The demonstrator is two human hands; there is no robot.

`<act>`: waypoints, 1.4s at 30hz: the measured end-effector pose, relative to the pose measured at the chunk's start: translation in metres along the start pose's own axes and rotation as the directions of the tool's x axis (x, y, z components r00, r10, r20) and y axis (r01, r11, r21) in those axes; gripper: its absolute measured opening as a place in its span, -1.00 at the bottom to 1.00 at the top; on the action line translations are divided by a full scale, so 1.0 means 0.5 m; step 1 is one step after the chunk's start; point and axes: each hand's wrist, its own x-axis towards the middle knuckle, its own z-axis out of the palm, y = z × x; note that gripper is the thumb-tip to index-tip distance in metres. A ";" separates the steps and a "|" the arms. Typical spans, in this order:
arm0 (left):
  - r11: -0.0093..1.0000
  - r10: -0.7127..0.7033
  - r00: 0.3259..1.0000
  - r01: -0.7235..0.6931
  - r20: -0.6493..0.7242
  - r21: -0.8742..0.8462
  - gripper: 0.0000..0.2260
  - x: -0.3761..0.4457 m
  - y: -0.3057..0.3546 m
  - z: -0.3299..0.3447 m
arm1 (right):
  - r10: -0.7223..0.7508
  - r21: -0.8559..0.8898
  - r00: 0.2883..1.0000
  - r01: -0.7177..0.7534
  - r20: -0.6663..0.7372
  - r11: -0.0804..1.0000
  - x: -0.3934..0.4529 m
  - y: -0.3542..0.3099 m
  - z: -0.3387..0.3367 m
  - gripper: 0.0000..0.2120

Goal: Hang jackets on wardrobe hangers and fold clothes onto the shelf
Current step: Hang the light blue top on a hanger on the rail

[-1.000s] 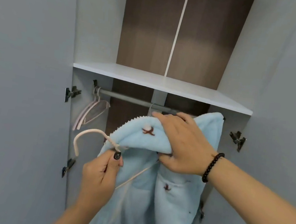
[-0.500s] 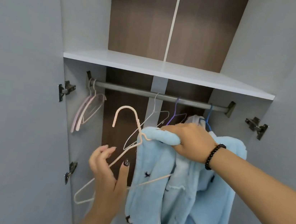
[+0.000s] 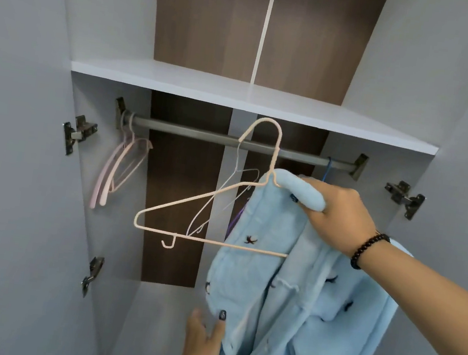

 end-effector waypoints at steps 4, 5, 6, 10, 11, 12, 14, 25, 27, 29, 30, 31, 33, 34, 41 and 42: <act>0.953 -0.131 0.955 0.047 0.267 0.299 -0.49 0.047 -0.047 0.036 | 0.040 0.030 0.999 -0.039 -0.033 0.999 -0.003 0.024 -0.011 -0.74; 0.939 -0.138 0.948 0.033 0.288 0.342 -0.59 0.055 -0.049 0.043 | 0.053 0.046 0.998 -0.051 -0.043 0.998 -0.007 0.030 -0.014 -0.74; 0.936 -0.131 0.954 0.029 0.271 0.350 -0.62 0.059 -0.048 0.046 | 0.066 0.060 0.997 -0.063 -0.048 0.996 -0.012 0.039 -0.018 -0.75; 0.952 -0.056 0.980 -0.005 0.189 0.307 -0.76 0.075 -0.021 0.063 | 0.122 0.108 0.991 -0.116 -0.056 0.987 -0.027 0.088 -0.043 -0.73; 0.948 -0.035 0.987 -0.017 0.158 0.319 -0.74 0.078 -0.015 0.066 | 0.135 0.119 0.989 -0.127 -0.059 0.985 -0.030 0.102 -0.051 -0.71; 0.951 -0.008 0.994 -0.026 0.110 0.310 -0.73 0.077 -0.002 0.067 | 0.148 0.127 0.987 -0.140 -0.062 0.982 -0.031 0.115 -0.060 -0.70; 0.969 0.061 0.998 -0.063 0.014 0.238 -0.71 0.082 0.025 0.065 | 0.173 0.136 0.982 -0.162 -0.070 0.977 -0.034 0.139 -0.074 -0.69; 0.917 0.387 0.920 -0.391 0.068 0.074 -0.70 0.095 0.339 -0.062 | 0.210 0.297 0.977 -0.211 0.035 0.931 -0.081 0.216 -0.067 -0.74; 0.885 0.419 0.889 -0.445 0.185 0.136 -0.54 0.089 0.365 -0.093 | 0.208 0.401 0.977 -0.213 0.056 0.891 -0.082 0.226 -0.077 -0.69; 0.845 0.428 0.868 -0.483 0.250 0.231 -0.56 0.077 0.392 -0.118 | 0.181 0.461 0.980 -0.200 0.085 0.865 -0.087 0.234 -0.086 -0.70; 0.811 0.431 0.852 -0.510 0.297 0.287 -0.56 0.070 0.408 -0.127 | 0.167 0.478 0.981 -0.192 0.094 0.857 -0.090 0.236 -0.089 -0.72; 0.768 0.446 0.835 -0.541 0.322 0.342 -0.56 0.068 0.423 -0.135 | 0.156 0.492 0.983 -0.186 0.101 0.850 -0.092 0.235 -0.091 -0.75; 0.656 0.468 0.818 -0.575 0.334 0.489 -0.53 0.069 0.444 -0.149 | 0.138 0.514 0.985 -0.174 0.108 0.840 -0.092 0.233 -0.089 -0.79; 0.614 0.480 0.819 -0.570 0.314 0.546 -0.56 0.068 0.454 -0.152 | 0.126 0.526 0.986 -0.164 0.108 0.834 -0.091 0.230 -0.088 -0.79; 0.500 0.588 0.771 -0.585 0.246 0.638 -0.55 0.065 0.486 -0.195 | -0.005 0.581 0.992 -0.070 0.126 0.811 -0.089 0.190 -0.098 -0.84; 0.468 0.593 0.763 -0.588 0.258 0.660 -0.49 0.064 0.488 -0.205 | -0.040 0.577 0.991 -0.043 0.131 0.816 -0.089 0.183 -0.100 -0.83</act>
